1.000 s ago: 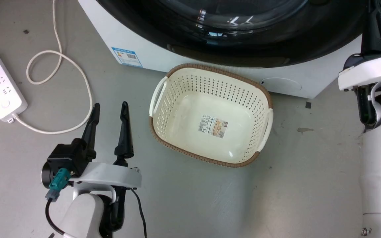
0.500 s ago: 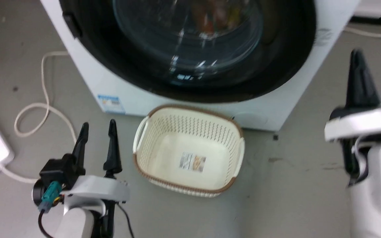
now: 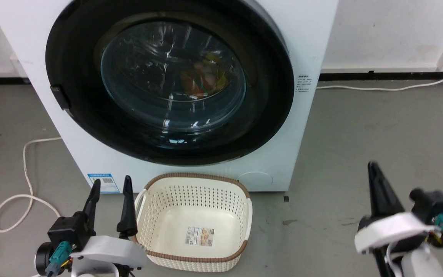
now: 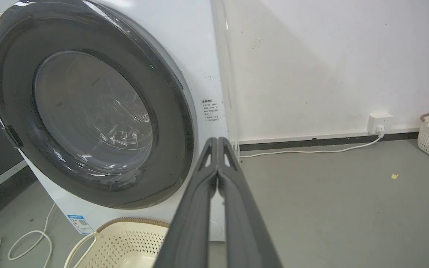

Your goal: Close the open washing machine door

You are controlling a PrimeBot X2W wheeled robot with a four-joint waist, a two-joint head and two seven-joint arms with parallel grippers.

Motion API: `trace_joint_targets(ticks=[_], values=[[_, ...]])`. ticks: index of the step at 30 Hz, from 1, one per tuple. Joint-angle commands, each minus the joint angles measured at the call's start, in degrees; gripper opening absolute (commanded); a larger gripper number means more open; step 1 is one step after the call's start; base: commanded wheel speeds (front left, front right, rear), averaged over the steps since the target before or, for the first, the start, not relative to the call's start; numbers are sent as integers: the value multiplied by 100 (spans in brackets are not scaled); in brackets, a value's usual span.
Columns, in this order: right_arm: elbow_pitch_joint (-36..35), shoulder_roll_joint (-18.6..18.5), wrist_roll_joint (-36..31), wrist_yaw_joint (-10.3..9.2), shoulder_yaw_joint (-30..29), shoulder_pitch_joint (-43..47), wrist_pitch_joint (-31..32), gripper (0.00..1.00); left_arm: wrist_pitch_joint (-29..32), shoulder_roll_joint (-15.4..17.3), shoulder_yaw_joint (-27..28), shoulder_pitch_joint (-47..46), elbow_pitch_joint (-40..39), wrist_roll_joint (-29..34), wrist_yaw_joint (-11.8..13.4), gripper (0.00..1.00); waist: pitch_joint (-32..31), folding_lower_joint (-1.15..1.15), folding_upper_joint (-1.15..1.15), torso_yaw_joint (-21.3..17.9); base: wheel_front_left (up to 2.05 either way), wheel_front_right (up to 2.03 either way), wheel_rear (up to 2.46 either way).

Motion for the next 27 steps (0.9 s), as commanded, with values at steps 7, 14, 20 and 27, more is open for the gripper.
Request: trace_joint_targets(ticks=[7, 14, 20, 27], values=[[-77, -3, -9, -3, 181, 642, 115, 0, 206, 116, -164, 137, 56, 103, 7, 100, -150, 1, 0, 159, 0, 0, 0], [-275, -3, -39, -3, 275, 833, 296, 0, 407, 177, -221, 172, 93, 111, 56, 100, -175, 1, 0, 256, 0, 0, 0], [-366, -3, -24, -3, 250, 910, 436, 46, 500, 219, -244, 156, 73, 93, 71, 100, -164, 1, 0, 279, 0, 0, 0], [-419, -3, -6, -3, 227, 945, 451, 100, 552, 235, -260, 172, 35, 47, 91, 100, -156, 1, 0, 267, 0, 0, 0]])
